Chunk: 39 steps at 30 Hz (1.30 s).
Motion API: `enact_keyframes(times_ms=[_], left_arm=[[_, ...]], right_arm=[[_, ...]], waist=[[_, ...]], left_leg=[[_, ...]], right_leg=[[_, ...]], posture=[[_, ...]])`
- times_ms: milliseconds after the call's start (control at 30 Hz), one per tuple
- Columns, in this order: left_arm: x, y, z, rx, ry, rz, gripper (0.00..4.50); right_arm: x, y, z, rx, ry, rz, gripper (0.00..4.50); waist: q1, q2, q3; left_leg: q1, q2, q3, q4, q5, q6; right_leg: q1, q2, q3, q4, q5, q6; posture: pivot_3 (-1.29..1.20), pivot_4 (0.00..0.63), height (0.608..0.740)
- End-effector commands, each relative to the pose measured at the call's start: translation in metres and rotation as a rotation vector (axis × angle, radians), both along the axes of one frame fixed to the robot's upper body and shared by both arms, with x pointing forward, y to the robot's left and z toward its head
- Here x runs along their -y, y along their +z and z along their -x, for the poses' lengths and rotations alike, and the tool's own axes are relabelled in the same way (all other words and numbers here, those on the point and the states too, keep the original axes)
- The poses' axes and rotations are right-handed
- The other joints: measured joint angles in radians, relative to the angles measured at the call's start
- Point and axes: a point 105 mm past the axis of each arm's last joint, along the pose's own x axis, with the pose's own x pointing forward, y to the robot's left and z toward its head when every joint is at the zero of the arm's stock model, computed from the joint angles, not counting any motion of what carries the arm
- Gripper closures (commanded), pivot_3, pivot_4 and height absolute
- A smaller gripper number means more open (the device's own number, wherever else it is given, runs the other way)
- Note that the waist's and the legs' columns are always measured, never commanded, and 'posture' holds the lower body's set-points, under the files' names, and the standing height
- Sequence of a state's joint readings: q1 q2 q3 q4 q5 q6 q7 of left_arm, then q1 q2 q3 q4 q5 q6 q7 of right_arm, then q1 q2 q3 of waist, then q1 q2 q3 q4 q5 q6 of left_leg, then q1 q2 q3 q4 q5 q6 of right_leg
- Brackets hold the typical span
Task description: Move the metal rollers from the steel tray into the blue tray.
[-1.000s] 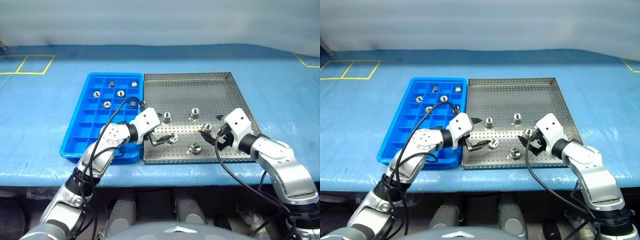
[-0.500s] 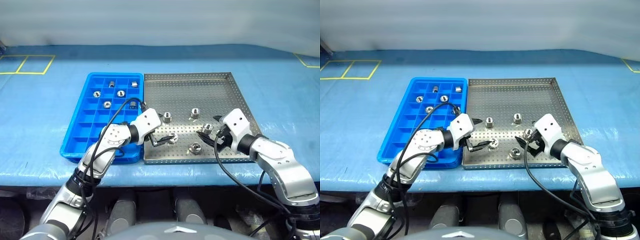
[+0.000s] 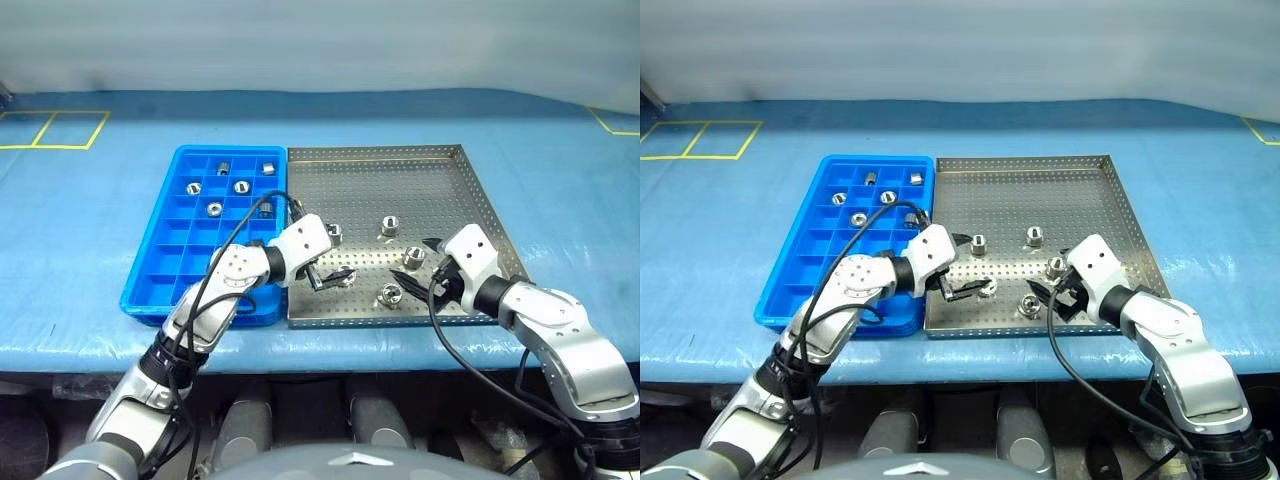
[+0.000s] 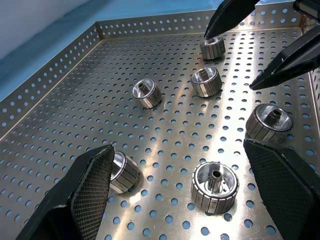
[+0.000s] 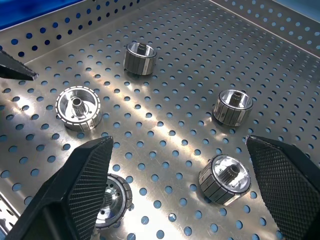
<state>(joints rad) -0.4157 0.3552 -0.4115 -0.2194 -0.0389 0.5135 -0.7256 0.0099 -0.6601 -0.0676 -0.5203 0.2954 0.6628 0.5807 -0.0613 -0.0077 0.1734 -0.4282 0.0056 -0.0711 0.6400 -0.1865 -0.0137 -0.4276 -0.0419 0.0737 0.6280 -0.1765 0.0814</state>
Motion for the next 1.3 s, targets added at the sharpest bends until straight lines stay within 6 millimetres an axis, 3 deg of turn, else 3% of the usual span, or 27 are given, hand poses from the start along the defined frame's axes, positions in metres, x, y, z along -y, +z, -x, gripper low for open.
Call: enact_keyframes(times_ms=[33,367,633,733,933,1200,1300], left_arm=[[0.010,-0.001,0.001,0.033,-0.045,-0.041,0.00],[0.014,-0.035,-0.012,0.056,-0.037,-0.258,0.00],[0.018,-0.050,-0.014,-0.003,-0.015,-0.239,0.00],[0.017,-0.052,-0.017,-0.014,0.018,-0.235,0.64],[0.013,-0.054,-0.017,-0.021,0.033,-0.253,2.61],[0.011,-0.048,-0.020,-0.011,0.060,-0.218,2.76],[0.013,-0.036,-0.022,-0.007,0.082,-0.137,2.76]], right_arm=[[-0.001,0.014,0.002,0.058,0.004,0.001,0.01],[-0.001,0.013,0.005,0.063,-0.009,-0.001,0.01],[0.000,0.012,0.006,0.062,-0.019,-0.001,0.01],[0.000,0.011,0.006,0.061,-0.023,0.003,0.00],[0.003,0.014,0.002,0.075,-0.032,0.013,0.00],[0.000,0.013,-0.001,0.080,-0.023,0.013,0.00],[-0.001,0.013,-0.001,0.080,-0.018,0.012,0.00]], waist=[[0.001,0.000,0.000],[-0.004,0.000,0.000],[-0.004,0.000,0.000],[-0.004,0.000,0.000],[-0.007,0.000,0.000],[-0.006,0.000,0.000],[-0.006,0.000,0.000]], left_leg=[[0.000,0.000,0.000,0.000,0.000,0.000],[-0.001,0.000,0.000,0.003,0.000,0.000],[-0.001,0.000,0.000,0.003,0.000,0.000],[0.000,0.000,0.000,0.004,0.000,0.000],[0.000,0.001,0.001,0.007,0.000,0.000],[0.000,0.001,0.001,0.006,0.000,0.000],[0.000,0.001,0.001,0.005,-0.001,0.000]], right_leg=[[0.000,0.000,0.000,0.000,0.000,0.000],[0.000,0.000,0.000,0.001,0.000,0.000],[0.001,0.000,0.000,0.001,0.000,0.000],[0.001,0.000,0.000,0.001,0.000,0.000],[0.002,0.000,0.000,0.001,0.000,0.001],[0.002,0.000,-0.001,0.001,0.000,0.001],[0.001,0.000,-0.001,0.001,0.000,0.001]], posture=[[-0.05,0.150,0.740],[-0.07,0.150,0.740],[-0.08,0.150,0.740],[-0.08,0.150,0.740],[-0.08,0.150,0.740],[-0.07,0.150,0.740],[-0.06,0.150,0.740]])
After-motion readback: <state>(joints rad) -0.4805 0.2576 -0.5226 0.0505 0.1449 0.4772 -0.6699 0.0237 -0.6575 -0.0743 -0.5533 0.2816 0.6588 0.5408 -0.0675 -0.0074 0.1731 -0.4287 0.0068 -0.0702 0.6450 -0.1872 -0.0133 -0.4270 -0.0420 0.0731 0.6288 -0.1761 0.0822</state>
